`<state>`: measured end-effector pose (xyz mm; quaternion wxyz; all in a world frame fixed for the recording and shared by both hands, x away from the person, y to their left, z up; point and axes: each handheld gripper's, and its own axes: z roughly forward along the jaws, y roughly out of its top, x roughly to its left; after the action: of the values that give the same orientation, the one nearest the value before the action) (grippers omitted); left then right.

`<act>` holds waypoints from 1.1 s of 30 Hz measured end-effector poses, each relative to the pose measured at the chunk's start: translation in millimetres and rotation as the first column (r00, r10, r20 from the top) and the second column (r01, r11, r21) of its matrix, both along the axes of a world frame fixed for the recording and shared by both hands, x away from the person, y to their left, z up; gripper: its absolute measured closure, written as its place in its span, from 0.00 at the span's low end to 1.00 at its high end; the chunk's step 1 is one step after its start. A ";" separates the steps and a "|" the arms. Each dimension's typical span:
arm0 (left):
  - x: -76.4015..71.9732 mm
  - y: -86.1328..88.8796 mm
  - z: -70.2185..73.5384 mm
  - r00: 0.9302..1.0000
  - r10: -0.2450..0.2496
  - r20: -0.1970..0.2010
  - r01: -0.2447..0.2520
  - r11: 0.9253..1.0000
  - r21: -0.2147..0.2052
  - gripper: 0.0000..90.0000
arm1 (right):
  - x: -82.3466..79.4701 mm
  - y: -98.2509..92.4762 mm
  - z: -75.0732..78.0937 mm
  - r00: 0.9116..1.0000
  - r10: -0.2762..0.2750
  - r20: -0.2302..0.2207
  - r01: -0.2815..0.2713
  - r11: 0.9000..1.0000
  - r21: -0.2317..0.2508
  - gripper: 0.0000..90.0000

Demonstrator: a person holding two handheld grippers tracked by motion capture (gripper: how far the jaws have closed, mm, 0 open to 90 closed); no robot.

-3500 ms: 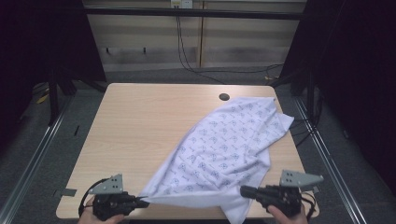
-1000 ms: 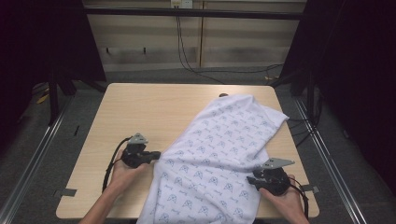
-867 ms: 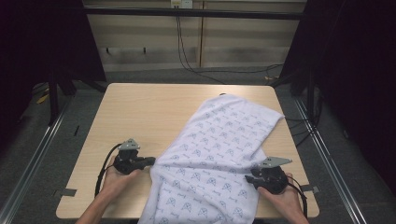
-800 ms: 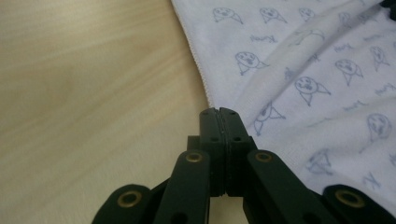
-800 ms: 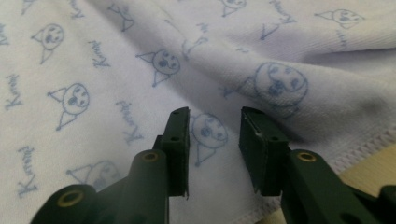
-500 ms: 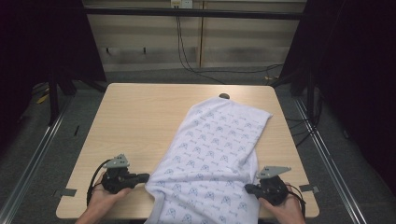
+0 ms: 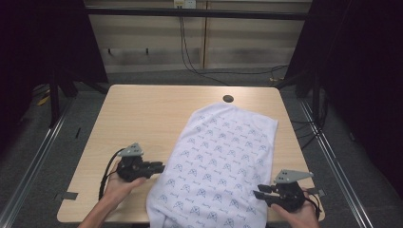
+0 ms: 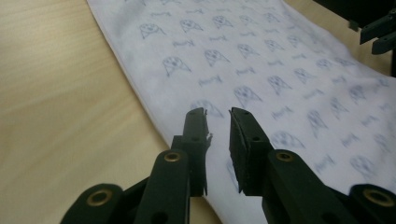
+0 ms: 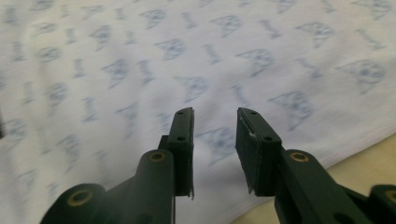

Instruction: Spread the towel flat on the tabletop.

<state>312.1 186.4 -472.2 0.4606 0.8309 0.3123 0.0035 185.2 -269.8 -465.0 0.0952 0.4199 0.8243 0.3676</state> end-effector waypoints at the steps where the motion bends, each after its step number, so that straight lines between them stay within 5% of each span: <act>1: 8.5 -7.0 -1.5 1.000 -0.001 0.004 0.001 1.000 0.011 0.88 | 7.4 -1.3 -2.0 1.000 -0.015 0.002 0.015 1.000 -0.007 0.75; 5: 35.0 -31.0 -11.1 1.000 0.012 -0.003 -0.012 0.999 0.050 0.93 | 34.3 -3.4 -10.5 0.999 -0.054 0.008 0.054 0.998 -0.036 0.71; 8: 45.6 -42.9 -19.6 1.000 0.020 -0.004 -0.020 0.996 0.083 0.78 | 51.2 -3.8 -16.4 0.997 -0.071 0.016 0.072 0.997 -0.035 0.68; 10: 49.3 -49.0 -26.5 1.000 0.021 0.009 -0.022 0.991 0.133 0.76 | 53.5 -3.3 -17.7 0.997 -0.079 0.010 0.079 0.996 -0.041 0.68; 11: 49.7 -51.1 -29.5 0.999 0.025 0.037 -0.031 0.984 0.178 0.83 | 56.0 -2.3 -19.9 0.996 -0.084 0.002 0.084 0.995 -0.050 0.66; 15: 45.9 -49.1 -28.3 0.996 0.010 0.089 -0.030 0.973 0.229 0.95 | 57.3 -2.1 -23.1 0.996 -0.085 0.003 0.085 0.994 -0.066 0.64; 20: 30.8 -32.0 -26.6 0.993 0.008 0.115 -0.038 0.966 0.257 0.99 | 56.8 -0.9 -24.4 0.995 -0.103 0.011 0.103 0.991 -0.090 0.60; 27: 7.3 -2.6 -26.9 0.998 0.031 0.063 -0.044 0.975 0.218 0.99 | 65.4 6.8 -29.4 0.996 -0.084 0.015 0.085 0.991 -0.104 0.60; 30: -5.6 3.5 -25.6 0.997 0.021 0.071 -0.037 0.972 0.233 0.99 | 69.7 12.0 -30.2 0.997 -0.077 0.029 0.080 0.990 -0.115 0.60; 32: -19.3 10.7 -25.8 0.999 0.019 0.044 -0.028 0.978 0.208 0.99 | 76.9 20.4 -30.9 0.997 -0.061 0.038 0.065 0.991 -0.121 0.60; 33: -27.0 17.3 -27.1 1.000 0.013 -0.002 -0.012 0.986 0.164 0.99 | 79.0 21.7 -31.3 0.998 -0.056 0.041 0.060 0.991 -0.115 0.60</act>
<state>285.1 203.7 -499.3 0.3901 0.8640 0.3167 0.0309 264.3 -248.1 -496.3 0.1459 0.4305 0.8298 0.3238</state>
